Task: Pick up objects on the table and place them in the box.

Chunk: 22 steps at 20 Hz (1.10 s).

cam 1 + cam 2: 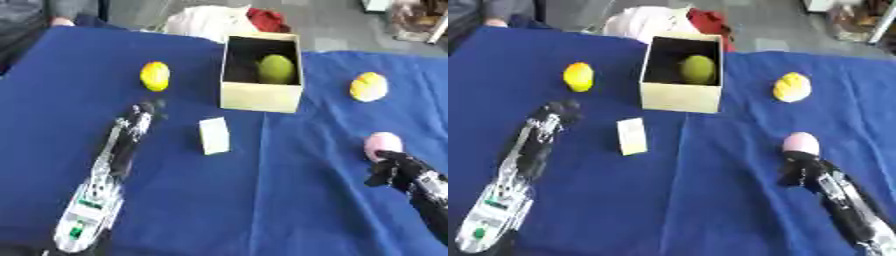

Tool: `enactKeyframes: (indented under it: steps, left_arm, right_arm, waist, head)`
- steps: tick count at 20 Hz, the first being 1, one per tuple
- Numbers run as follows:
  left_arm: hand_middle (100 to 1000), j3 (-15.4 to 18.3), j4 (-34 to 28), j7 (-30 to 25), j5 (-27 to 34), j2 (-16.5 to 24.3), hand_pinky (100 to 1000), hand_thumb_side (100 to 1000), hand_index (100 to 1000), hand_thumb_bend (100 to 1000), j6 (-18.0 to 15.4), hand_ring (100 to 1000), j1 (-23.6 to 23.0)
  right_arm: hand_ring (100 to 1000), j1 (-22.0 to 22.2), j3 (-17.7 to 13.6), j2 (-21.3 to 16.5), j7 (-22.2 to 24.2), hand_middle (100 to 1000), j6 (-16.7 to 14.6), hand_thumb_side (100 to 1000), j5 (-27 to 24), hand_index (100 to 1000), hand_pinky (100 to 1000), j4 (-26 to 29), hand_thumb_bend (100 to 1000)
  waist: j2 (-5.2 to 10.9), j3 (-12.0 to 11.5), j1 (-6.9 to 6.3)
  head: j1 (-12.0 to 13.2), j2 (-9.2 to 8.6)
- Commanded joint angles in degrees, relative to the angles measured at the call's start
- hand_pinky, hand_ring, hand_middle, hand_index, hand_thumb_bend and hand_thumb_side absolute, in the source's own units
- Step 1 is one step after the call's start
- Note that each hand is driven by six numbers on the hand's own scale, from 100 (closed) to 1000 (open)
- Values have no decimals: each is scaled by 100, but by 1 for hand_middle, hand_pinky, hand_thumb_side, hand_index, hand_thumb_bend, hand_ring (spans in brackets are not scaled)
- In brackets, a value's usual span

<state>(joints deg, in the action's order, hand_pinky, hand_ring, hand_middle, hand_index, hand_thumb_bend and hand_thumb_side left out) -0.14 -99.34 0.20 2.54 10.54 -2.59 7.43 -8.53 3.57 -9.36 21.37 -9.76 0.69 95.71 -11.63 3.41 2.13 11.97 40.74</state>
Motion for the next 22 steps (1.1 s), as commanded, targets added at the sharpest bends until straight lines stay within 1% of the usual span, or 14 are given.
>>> enactKeyframes:
  steps: [1, 16, 20, 22]
  left_arm:
    - [732, -11, -69, -9, -16, 26, 885, 712, 775, 100, 4, 723, 36]
    - [732, 3, -79, 7, -18, 34, 886, 713, 775, 100, 4, 723, 37]
    - [732, 57, -148, 53, -42, 153, 885, 699, 775, 100, -8, 723, 82]
    - [733, 106, -212, 94, -53, 286, 884, 685, 776, 100, -16, 724, 133]
  right_arm:
    - [603, -28, -18, -104, 0, 626, 8, 934, 25, 836, 657, 33, 100]
    - [601, -30, -30, -94, -7, 626, -3, 927, 20, 836, 656, 32, 100]
    - [601, -29, -35, -97, -9, 626, -1, 924, 20, 836, 656, 36, 100]
    - [601, -27, -37, -98, -9, 626, 1, 922, 21, 836, 656, 37, 100]
  waist:
    - [8, -8, -64]
    - [14, -22, -38]
    - [19, -13, -62]
    - [25, -6, -78]
  head:
    - [10, -1]
    - [19, -14]
    - [12, -15]
    - [8, -14]
